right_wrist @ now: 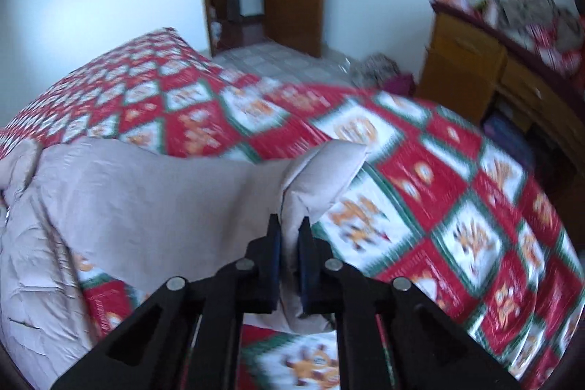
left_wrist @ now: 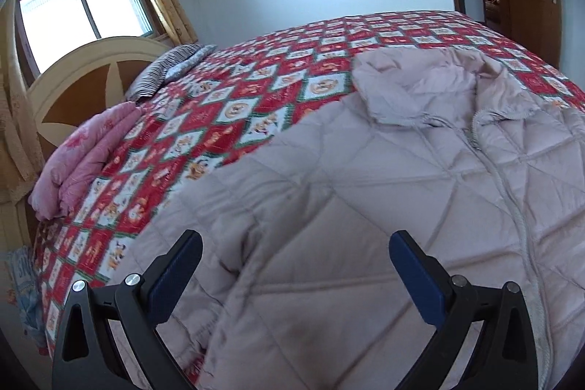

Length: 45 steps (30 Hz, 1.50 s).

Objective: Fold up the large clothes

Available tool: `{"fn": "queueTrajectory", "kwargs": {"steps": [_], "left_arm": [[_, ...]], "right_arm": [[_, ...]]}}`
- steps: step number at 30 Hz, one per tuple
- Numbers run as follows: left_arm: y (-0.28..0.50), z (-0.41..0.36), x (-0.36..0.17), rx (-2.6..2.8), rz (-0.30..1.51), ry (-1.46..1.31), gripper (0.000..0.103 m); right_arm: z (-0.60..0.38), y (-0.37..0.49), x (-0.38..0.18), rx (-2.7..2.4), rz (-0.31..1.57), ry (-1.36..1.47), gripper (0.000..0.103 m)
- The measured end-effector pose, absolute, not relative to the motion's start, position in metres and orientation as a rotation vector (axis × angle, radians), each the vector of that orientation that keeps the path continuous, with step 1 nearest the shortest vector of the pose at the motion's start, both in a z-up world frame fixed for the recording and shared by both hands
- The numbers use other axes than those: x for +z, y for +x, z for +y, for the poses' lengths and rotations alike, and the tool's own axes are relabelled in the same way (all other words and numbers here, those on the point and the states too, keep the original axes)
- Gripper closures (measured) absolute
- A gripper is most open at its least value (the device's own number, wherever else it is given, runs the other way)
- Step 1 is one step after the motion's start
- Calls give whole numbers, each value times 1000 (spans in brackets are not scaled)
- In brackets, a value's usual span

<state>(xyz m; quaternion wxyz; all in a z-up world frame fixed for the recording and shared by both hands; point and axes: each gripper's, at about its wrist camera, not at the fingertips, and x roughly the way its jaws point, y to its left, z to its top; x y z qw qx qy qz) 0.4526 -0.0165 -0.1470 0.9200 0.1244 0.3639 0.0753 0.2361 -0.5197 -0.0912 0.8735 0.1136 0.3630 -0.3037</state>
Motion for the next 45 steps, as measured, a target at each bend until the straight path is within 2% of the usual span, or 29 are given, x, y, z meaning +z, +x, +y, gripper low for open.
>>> {"fn": "queueTrajectory", "kwargs": {"steps": [9,17,29,37,40,41,42,44,45], "left_arm": [[471,4,-154,207,773,222,1],[471,9,-159,197,774,211,1],[474,33,-156,225,780,178,1],[472,38,-153,238,791,173,1],[469,33,-149,231,795,174,1],[467,30,-147,226,795,176,1],[466,28,-144,221,795,177,1],[462,23,-137,208,787,176,1],[461,20,-133,201,784,173,1]], "right_arm": [[-415,314,-62,-367,700,92,94],[-327,364,-59,-192,682,-10,95],[-212,414,-98,27,724,-69,95],[-172,429,-134,120,786,-56,95],[-167,427,-143,148,791,-56,88],[-165,425,-145,170,794,-64,70],[-163,421,-144,197,799,-67,43],[-163,405,-136,242,772,-74,25],[-166,393,-128,246,747,-91,25]]}}
